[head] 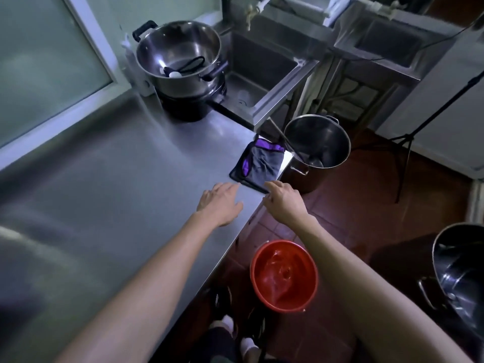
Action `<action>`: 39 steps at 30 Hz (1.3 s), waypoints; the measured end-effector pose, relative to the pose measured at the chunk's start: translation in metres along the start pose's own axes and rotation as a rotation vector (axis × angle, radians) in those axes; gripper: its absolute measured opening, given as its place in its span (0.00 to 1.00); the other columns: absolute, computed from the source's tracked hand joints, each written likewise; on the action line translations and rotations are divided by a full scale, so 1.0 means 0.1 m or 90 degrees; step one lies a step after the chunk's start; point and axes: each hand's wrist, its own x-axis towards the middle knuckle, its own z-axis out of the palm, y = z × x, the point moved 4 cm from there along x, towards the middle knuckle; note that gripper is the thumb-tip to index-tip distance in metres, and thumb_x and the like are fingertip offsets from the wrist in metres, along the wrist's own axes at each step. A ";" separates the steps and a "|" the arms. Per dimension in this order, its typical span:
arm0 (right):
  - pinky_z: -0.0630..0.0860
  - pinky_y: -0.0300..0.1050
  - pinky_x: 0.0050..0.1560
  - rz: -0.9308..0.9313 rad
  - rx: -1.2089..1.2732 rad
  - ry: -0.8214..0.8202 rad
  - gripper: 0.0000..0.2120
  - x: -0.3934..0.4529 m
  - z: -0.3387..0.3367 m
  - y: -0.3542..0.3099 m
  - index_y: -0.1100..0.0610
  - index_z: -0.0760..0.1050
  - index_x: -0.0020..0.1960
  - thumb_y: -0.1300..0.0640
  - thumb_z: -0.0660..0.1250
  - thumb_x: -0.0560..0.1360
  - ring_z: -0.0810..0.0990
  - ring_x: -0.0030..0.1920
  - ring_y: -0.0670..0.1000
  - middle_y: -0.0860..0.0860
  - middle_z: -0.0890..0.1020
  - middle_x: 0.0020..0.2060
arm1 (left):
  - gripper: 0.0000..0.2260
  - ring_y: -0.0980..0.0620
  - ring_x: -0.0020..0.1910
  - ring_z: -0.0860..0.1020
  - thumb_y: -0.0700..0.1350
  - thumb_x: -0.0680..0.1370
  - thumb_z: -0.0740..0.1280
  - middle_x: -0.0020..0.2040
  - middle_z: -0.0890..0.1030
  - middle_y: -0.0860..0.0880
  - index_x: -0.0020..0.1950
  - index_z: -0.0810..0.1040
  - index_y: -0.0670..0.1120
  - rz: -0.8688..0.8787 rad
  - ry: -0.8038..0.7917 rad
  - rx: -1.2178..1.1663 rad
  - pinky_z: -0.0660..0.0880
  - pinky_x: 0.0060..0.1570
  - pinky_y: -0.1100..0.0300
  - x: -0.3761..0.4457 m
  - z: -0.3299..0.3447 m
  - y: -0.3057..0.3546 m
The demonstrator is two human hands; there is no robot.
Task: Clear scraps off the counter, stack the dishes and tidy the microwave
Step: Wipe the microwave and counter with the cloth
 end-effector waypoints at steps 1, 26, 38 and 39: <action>0.71 0.52 0.54 0.002 0.001 -0.006 0.19 0.08 0.00 0.03 0.54 0.72 0.67 0.55 0.61 0.77 0.73 0.64 0.60 0.52 0.76 0.64 | 0.27 0.46 0.74 0.64 0.56 0.80 0.60 0.77 0.66 0.50 0.78 0.62 0.50 0.000 -0.004 -0.002 0.65 0.68 0.48 0.09 0.01 0.00; 0.51 0.62 0.77 -0.175 -0.164 -0.170 0.41 1.90 0.30 0.95 0.42 0.50 0.80 0.41 0.68 0.73 0.41 0.80 0.60 0.51 0.45 0.81 | 0.29 0.43 0.72 0.62 0.59 0.78 0.64 0.76 0.63 0.46 0.77 0.62 0.52 -0.147 0.005 -0.072 0.66 0.64 0.42 1.45 0.67 0.08; 0.69 0.58 0.63 -0.278 -0.142 -0.145 0.37 1.93 0.41 1.13 0.47 0.66 0.75 0.40 0.73 0.69 0.68 0.63 0.63 0.56 0.67 0.72 | 0.36 0.41 0.66 0.67 0.61 0.74 0.69 0.69 0.68 0.44 0.77 0.60 0.53 -0.291 0.050 -0.048 0.70 0.60 0.44 1.43 0.85 0.52; 0.71 0.58 0.61 -0.280 -0.130 -0.133 0.35 1.88 0.42 1.11 0.48 0.68 0.74 0.42 0.73 0.70 0.70 0.61 0.63 0.56 0.69 0.69 | 0.33 0.41 0.64 0.68 0.61 0.74 0.70 0.66 0.70 0.44 0.75 0.63 0.53 -0.293 0.057 -0.046 0.70 0.59 0.44 1.42 0.85 0.53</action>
